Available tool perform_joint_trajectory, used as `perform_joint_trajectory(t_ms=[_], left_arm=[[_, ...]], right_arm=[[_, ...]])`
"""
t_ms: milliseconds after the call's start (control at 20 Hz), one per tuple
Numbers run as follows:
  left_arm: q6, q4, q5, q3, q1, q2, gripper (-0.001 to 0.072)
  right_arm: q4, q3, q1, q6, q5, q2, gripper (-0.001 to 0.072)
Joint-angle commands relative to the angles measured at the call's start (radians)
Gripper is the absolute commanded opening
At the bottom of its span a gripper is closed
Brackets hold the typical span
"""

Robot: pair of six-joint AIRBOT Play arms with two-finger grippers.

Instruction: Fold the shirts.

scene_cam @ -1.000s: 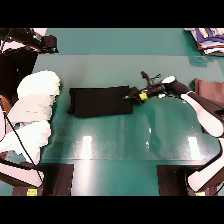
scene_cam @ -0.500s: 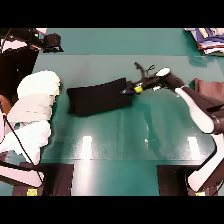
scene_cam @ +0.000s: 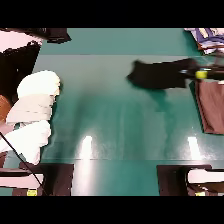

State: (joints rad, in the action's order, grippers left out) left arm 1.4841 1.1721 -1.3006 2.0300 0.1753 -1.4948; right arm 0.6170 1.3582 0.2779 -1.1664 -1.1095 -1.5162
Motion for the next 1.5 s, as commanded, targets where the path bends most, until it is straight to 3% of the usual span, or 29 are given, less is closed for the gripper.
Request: perform_joint_trajectory(t_ms=[0, 250, 500, 650, 950, 1150, 1450], left_arm=[[0.001, -0.001, 0.011, -0.002, 0.050, 0.010, 0.0026], [0.000, 0.002, 0.033, -0.002, 0.097, 0.009, 0.0026], [0.000, 0.002, 0.036, -0.002, 0.096, 0.009, 0.0027], [0.000, 0.002, 0.032, -0.002, 0.096, 0.009, 0.0026], [-0.001, 0.002, 0.025, -0.002, 0.096, 0.009, 0.0027], [-0.027, 0.002, 0.001, -0.002, 0.096, 0.009, 0.0027], [-0.052, 0.002, 0.000, -0.002, 0.096, 0.009, 0.0027]], right_arm=[[0.011, -0.025, 0.243, -0.004, 0.035, 0.093, 0.0019], [-0.017, -0.023, 0.381, -0.004, 0.079, 0.104, 0.0019], [-0.047, 0.111, 0.371, -0.003, 0.065, 0.104, 0.0019], [-0.037, 0.249, 0.368, -0.004, 0.001, 0.105, 0.0019], [0.131, 0.383, 0.370, -0.049, -0.188, 0.107, 0.0020], [0.265, 0.323, 0.376, -0.086, -0.248, 0.163, 0.0019], [0.277, 0.062, 0.510, -0.086, -0.272, 0.332, 0.0020]])
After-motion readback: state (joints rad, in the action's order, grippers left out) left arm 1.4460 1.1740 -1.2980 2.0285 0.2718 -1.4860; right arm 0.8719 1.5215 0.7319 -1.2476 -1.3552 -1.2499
